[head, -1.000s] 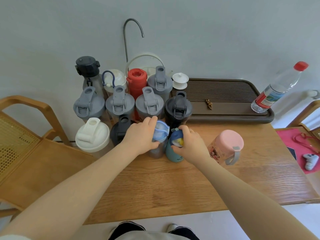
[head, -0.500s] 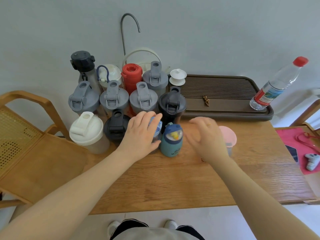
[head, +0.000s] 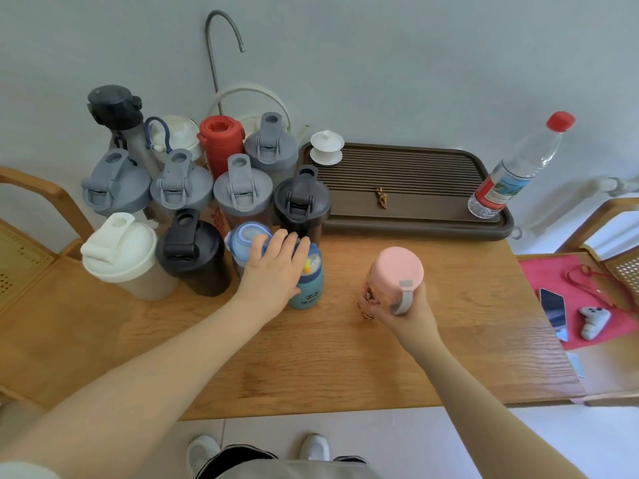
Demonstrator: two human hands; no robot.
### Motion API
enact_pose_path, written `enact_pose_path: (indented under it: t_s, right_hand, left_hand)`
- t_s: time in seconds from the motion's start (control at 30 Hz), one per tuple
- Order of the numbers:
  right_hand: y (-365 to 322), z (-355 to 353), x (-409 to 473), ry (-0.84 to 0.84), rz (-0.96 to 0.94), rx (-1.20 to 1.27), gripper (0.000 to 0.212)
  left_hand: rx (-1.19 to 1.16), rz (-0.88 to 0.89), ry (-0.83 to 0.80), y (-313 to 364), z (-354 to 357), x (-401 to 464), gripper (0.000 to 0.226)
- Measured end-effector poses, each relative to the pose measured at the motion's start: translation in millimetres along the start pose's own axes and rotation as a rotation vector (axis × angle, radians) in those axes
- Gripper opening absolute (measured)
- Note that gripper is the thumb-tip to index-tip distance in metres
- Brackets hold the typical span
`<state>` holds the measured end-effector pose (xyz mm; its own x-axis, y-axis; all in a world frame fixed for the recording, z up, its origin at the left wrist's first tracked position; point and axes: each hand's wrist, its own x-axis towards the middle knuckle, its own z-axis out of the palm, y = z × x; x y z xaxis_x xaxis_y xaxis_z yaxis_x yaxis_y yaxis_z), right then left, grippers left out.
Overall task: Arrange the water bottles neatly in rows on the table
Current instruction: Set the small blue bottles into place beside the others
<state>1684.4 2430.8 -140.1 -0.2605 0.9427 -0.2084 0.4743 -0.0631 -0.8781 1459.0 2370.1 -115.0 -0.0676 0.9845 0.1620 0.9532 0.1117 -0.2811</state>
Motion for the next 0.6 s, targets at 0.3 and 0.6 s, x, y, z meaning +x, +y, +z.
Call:
enact_pose_path:
  t_s: [0.3, 0.6]
  right_hand:
    - [-12, 16, 14, -0.247, -0.168, -0.16, 0.082]
    - [-4, 11, -8, -0.413, -0.223, -0.197, 0.078]
  left_hand:
    - [-0.104, 0.038, -0.021, -1, -10, 3, 0.079]
    - [-0.115, 0.066, 0.027, 17, -14, 11, 0.062]
